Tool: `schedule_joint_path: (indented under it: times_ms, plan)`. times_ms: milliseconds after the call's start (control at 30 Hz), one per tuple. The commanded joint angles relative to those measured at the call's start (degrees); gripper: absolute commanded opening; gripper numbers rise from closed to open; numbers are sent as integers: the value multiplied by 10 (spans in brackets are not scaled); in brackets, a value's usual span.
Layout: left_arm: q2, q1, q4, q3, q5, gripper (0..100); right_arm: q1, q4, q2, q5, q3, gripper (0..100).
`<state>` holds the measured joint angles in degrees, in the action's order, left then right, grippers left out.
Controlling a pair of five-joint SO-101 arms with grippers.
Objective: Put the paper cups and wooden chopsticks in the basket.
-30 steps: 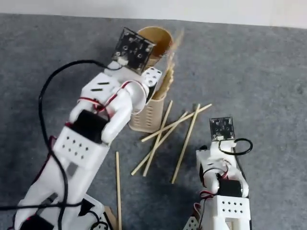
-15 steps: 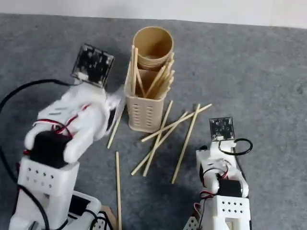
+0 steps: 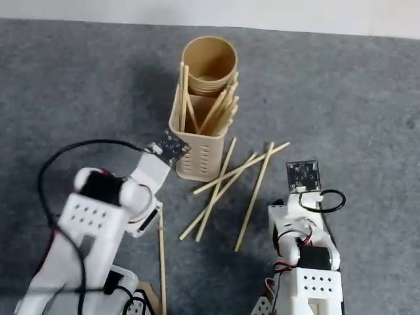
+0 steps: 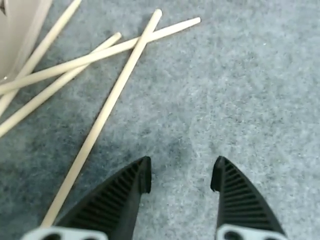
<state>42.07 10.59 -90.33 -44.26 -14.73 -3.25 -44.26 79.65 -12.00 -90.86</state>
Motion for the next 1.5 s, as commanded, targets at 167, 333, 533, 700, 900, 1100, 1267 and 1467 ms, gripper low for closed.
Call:
schedule_joint_path:
  times_ms: [167, 333, 533, 700, 900, 1100, 1267, 1467]
  plan:
    - [-217, 50, 178, -16, 162, 136, 4, 10, 6, -1, 2, 209]
    - [-321, 114, 225, -16, 209, 136, 4, 10, 6, -1, 2, 209]
    - [-376, 121, 242, 5, 216, 40, 5, 17, 6, -1, 2, 209]
    - [-375, 101, 255, 12, 215, 24, 5, 25, 4, -1, 2, 209]
    - [-375, 90, 286, 8, 215, 21, 5, 25, 4, -1, 2, 209]
    - [-315, 87, 310, -18, 215, 4, 5, 25, 3, -1, 2, 209]
    - [-129, 89, 348, -73, 215, 11, 5, 25, 3, -1, 2, 209]
    - [136, 87, 330, -86, 149, 11, 4, 25, 3, -1, 2, 209]
